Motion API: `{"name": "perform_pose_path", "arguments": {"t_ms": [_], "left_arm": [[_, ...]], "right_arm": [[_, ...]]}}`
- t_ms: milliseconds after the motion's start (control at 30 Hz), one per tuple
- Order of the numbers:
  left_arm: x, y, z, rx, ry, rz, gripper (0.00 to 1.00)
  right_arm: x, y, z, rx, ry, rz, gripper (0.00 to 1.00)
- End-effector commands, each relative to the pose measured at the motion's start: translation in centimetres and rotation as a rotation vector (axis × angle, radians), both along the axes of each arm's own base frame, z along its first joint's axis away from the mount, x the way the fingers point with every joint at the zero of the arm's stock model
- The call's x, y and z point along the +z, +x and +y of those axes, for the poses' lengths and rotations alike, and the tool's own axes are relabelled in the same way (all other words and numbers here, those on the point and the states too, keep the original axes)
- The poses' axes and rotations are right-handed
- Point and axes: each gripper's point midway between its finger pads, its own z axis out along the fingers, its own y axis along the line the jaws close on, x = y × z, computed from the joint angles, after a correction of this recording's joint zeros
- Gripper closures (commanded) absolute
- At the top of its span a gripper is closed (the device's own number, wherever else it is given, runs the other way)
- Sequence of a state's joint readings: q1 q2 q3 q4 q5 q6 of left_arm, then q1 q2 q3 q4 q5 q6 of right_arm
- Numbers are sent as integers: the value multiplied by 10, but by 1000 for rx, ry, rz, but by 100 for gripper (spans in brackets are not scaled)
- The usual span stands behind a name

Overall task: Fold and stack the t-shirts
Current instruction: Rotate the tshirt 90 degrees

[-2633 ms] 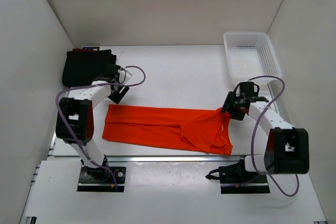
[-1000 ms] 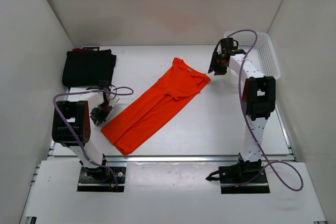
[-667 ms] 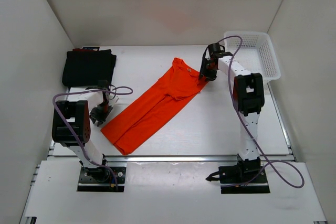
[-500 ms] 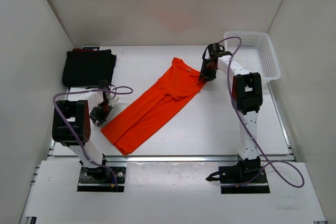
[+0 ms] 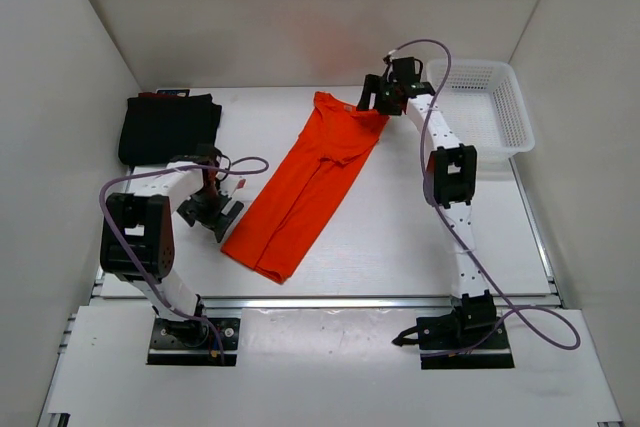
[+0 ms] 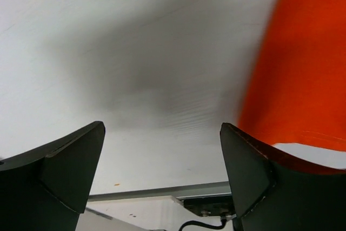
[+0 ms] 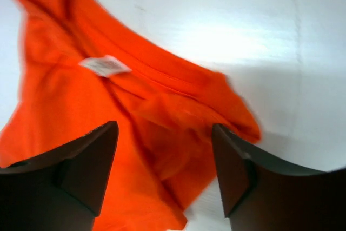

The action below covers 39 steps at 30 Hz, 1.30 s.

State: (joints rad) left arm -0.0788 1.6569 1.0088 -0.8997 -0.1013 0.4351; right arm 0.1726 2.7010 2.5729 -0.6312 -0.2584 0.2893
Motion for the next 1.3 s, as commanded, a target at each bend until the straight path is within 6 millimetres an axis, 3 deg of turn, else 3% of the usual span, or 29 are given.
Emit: {"name": "perform_pose_path", "arguments": {"t_ms": [0, 33, 67, 133, 167, 233, 267, 333, 400, 467, 500, 533, 600, 633, 667, 700, 767, 800, 833, 867, 900, 967, 1033, 1100, 1133, 1200, 1267], "left_arm": [[10, 0, -28, -13, -127, -8, 1], [11, 3, -30, -6, -131, -15, 1], [11, 4, -31, -2, -134, -20, 1], [11, 8, -30, 23, -124, -40, 1], [13, 10, -27, 44, -115, -55, 1], [20, 19, -18, 95, -98, -104, 2], [22, 22, -12, 146, -103, -124, 2], [46, 41, -2, 232, -127, -234, 1], [67, 51, 15, 329, -122, -327, 2], [89, 52, 15, 350, -108, -418, 2], [95, 50, 14, 331, -83, -442, 2], [102, 46, 2, 286, -85, -473, 2], [114, 29, -1, 247, -67, -533, 2], [115, 23, 0, 242, -57, -538, 2], [118, 17, 1, 243, -56, -561, 1], [116, 9, 6, 255, -47, -555, 1], [128, -2, 15, 289, -31, -596, 1], [131, -10, 16, 288, -31, -597, 1], [133, -12, 17, 285, -21, -603, 1], [139, -15, 18, 292, -20, -631, 2], [141, -17, 17, 287, -26, -645, 1], [137, -23, 12, 289, -55, -631, 2], [122, -27, 11, 341, -88, -566, 1], [111, -31, 10, 374, -101, -520, 2], [104, -34, 19, 422, -83, -505, 2], [106, -35, 20, 433, -78, -519, 3], [102, -37, 18, 411, -75, -523, 2]], "right_arm": [[104, 23, 30, 131, 48, -301, 23], [134, 23, 27, 124, 47, -352, 15], [145, 25, 13, 80, 16, -365, 1], [200, 15, -13, 2, -28, -421, 1], [214, 11, -25, -34, -56, -434, 1], [266, -16, -67, -143, -97, -453, 1], [279, -23, -85, -196, -134, -463, 1], [317, -63, -96, -225, -158, -484, 1], [327, -90, -93, -216, -197, -487, 1], [317, -127, -54, -123, -231, -459, 1], [309, -134, -52, -131, -309, -452, 1], [296, -160, -16, -19, -383, -451, 1], [260, -205, 29, 54, -611, -473, 0], [255, -216, 26, 23, -728, -500, 0], [239, -242, 49, 55, -739, -565, 1], [235, -262, 57, 62, -782, -610, 0], [215, -300, 69, 69, -601, -646, 3], [206, -316, 64, 102, -522, -591, 11], [194, -330, 82, 130, -325, -501, 22], [180, -345, 82, 127, -207, -416, 37], [158, -363, 82, 155, -187, -367, 44], [131, -398, 100, 154, -51, -247, 62], [86, -436, 119, 174, 70, -58, 80], [65, -466, 140, 179, 132, 80, 81], [51, -479, 148, 139, 126, 145, 80], [46, -488, 161, 90, 128, 212, 76], [39, -491, 177, 45, 115, 255, 63]]}}
